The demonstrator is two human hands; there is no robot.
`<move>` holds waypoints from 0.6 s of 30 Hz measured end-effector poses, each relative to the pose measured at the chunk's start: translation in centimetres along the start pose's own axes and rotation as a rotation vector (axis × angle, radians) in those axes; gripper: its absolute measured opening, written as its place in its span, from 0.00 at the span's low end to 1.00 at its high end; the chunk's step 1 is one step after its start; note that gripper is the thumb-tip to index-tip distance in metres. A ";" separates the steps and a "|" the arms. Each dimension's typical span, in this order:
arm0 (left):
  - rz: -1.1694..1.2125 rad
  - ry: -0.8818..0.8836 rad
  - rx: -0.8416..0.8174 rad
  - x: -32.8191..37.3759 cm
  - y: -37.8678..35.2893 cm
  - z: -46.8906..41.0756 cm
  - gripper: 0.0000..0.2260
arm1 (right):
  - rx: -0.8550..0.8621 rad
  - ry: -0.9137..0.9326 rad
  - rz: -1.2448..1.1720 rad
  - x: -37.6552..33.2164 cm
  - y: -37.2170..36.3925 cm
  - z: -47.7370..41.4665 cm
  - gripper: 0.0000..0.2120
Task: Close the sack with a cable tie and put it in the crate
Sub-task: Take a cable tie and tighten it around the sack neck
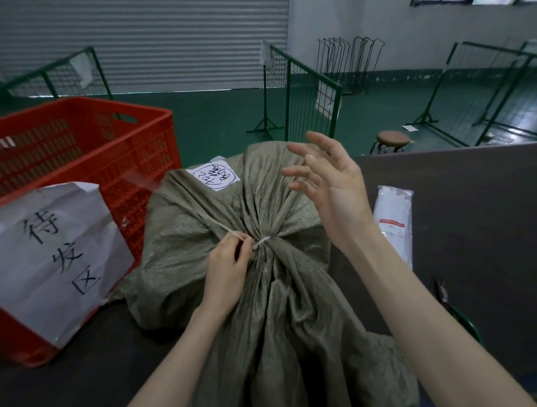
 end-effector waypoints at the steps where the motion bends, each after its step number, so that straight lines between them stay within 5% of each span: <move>1: 0.010 0.022 0.001 0.0 0.0 0.1 0.06 | 0.007 -0.010 0.009 0.1 0.3 0.3 0.15; 12: 0.513 0.403 0.137 1.0 0.6 2.4 0.09 | 0.231 -0.200 0.222 4.5 7.5 3.5 0.09; 18: 0.627 0.427 0.237 2.1 0.7 4.4 0.10 | 0.462 -0.252 0.358 6.5 14.3 4.8 0.11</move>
Point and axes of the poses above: each hand's wrist, its own z-axis away from the middle knuckle, its own y-axis out of the back of the hand, x = y × z, the point moved 1 cm from there along -z, towards the middle knuckle, and after that the axes turned 13 degrees about -z, right-handed, at the moved point
